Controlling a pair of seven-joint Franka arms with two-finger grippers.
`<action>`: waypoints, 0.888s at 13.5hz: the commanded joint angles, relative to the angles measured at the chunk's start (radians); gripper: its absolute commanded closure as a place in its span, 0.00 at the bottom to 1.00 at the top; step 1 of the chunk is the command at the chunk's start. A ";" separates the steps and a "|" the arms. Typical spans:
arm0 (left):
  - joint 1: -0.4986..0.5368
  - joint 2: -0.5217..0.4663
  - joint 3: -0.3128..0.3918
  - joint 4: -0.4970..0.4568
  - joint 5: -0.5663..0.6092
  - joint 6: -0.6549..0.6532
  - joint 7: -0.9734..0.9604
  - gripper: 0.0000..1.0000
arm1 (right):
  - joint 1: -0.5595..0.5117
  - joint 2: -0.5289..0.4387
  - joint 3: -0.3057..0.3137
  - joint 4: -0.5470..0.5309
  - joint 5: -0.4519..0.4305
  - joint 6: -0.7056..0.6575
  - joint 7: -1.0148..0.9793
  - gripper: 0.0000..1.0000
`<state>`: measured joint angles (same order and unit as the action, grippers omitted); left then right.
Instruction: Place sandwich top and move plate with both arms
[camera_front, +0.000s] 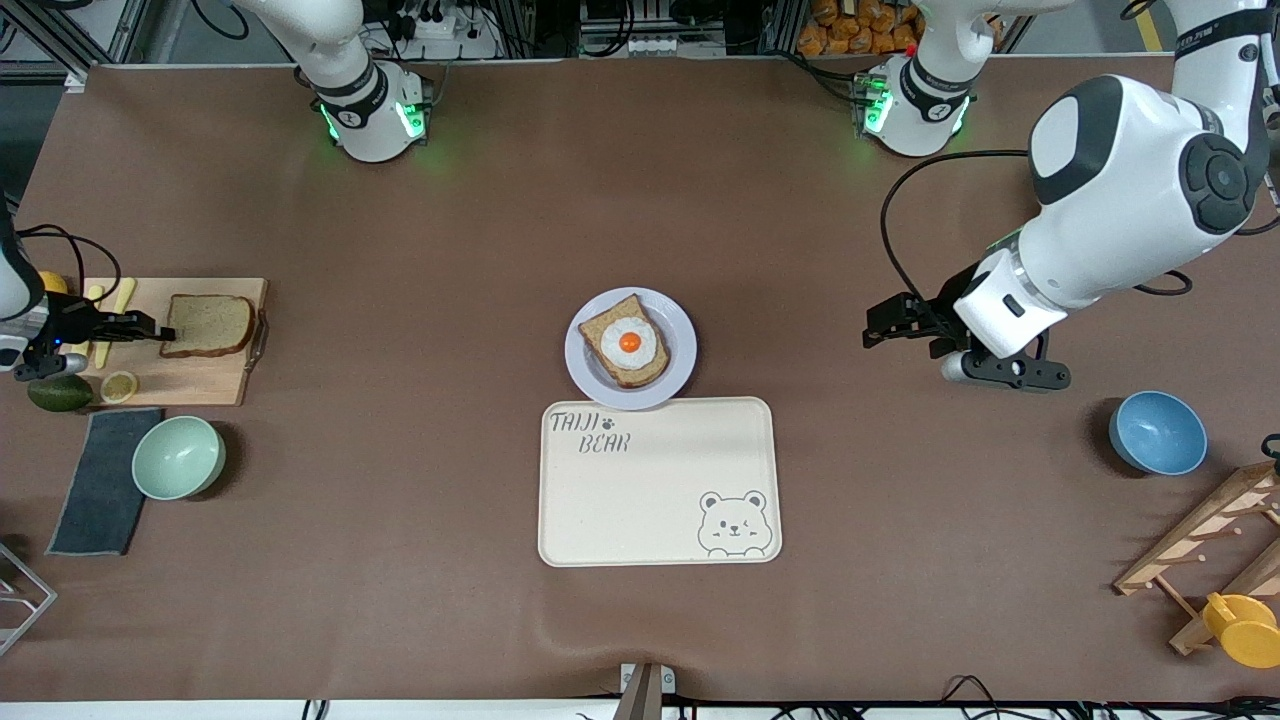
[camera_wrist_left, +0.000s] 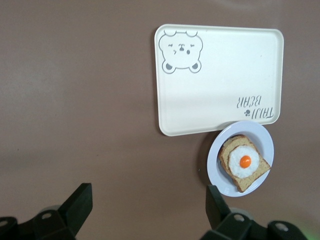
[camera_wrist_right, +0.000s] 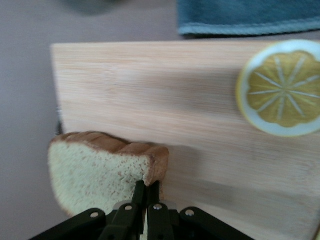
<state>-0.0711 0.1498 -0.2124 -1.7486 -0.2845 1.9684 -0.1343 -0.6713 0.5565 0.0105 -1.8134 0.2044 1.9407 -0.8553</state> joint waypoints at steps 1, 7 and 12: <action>-0.001 -0.022 -0.004 -0.019 -0.048 0.021 -0.065 0.00 | 0.012 -0.001 0.014 0.098 0.023 -0.135 0.042 1.00; -0.018 -0.050 -0.047 -0.019 -0.032 0.001 -0.201 0.00 | 0.088 -0.024 0.020 0.154 0.110 -0.288 0.152 1.00; -0.018 -0.070 -0.070 -0.051 0.054 -0.034 -0.310 0.00 | 0.189 -0.030 0.020 0.146 0.263 -0.359 0.213 1.00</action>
<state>-0.0926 0.1108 -0.2712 -1.7593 -0.2755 1.9385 -0.4027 -0.5131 0.5449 0.0336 -1.6572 0.4145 1.6090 -0.6632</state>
